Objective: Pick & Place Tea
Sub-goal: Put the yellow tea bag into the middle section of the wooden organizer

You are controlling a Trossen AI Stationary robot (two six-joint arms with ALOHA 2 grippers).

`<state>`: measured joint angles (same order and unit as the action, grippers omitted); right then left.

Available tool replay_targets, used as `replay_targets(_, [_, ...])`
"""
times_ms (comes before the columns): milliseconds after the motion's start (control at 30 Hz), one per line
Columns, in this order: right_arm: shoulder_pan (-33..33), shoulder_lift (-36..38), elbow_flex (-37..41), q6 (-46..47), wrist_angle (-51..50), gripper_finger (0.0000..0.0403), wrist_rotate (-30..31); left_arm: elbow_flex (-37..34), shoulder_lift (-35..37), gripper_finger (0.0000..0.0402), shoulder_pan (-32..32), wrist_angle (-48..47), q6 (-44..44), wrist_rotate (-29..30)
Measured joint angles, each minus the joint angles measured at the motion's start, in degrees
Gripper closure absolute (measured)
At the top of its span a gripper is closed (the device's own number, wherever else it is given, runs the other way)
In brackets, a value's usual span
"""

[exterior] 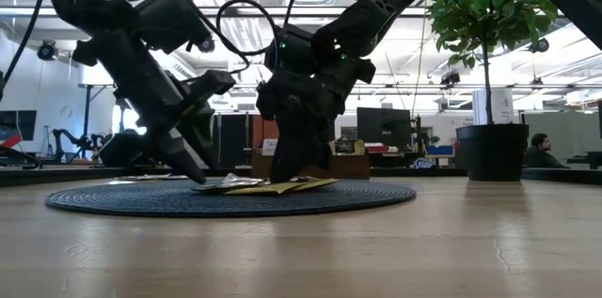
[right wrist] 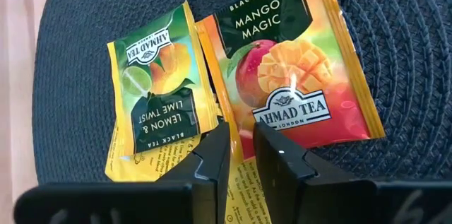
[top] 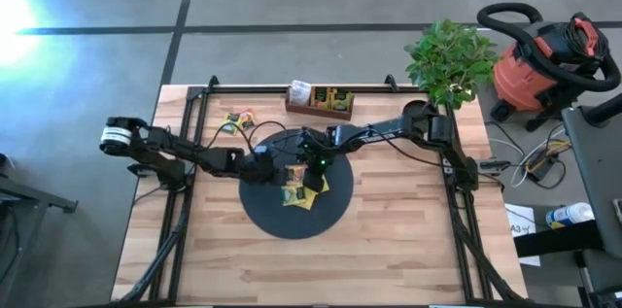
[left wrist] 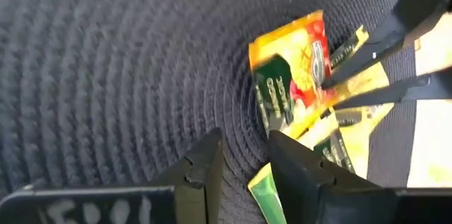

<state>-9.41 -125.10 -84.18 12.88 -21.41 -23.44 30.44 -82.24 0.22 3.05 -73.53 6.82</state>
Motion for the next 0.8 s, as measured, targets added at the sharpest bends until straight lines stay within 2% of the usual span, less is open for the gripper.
replay_targets(200, [0.0, 0.0, 0.0, 0.0, 0.0, 0.0339, 0.1, 0.0, 0.0, 0.0291, 1.4, 1.3, 0.4, 5.7])
replay_targets(400, [0.0, -0.1, 0.1, 0.0, 0.1, 0.0338, -0.6, 0.0, -2.2, 0.0291, 2.8, 4.8, 4.5, 8.1])
replay_targets(500, [0.0, -0.2, 0.1, 0.0, 0.0, 0.0338, -0.7, -0.1, -5.6, 0.0291, 3.5, 7.4, 4.4, 8.0])
replay_targets(667, [0.1, -0.2, 0.2, 0.0, -0.5, 0.0339, -1.6, 0.0, -10.0, 0.0291, 3.7, 17.4, 4.4, 5.4])
replay_targets(800, [0.1, -0.2, 0.3, -0.2, -0.9, 0.0338, -1.7, 0.4, -10.6, 0.0291, 3.7, 18.3, 4.3, 4.2])
